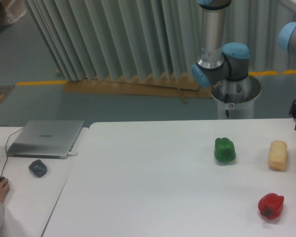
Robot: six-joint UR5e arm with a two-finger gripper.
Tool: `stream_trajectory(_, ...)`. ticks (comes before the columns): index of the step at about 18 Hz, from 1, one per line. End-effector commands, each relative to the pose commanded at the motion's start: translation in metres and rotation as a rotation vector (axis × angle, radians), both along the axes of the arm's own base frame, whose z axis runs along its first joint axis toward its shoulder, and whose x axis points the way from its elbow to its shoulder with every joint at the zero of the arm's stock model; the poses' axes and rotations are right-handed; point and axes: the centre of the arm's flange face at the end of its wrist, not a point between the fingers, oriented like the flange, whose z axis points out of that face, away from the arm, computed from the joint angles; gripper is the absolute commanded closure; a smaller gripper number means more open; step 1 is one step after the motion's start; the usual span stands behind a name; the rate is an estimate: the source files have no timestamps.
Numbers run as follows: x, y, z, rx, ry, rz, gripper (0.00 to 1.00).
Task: Place the red peppers in a basket
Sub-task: 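Move the gripper down toward the yellow bread item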
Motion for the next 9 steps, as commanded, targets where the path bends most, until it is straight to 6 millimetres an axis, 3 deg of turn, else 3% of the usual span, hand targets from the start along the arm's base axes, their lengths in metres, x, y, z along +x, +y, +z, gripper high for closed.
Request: stream_trajectory(9,0.0048,0.0082,-0.0048,-0.022,0.006,-0.024,0.0)
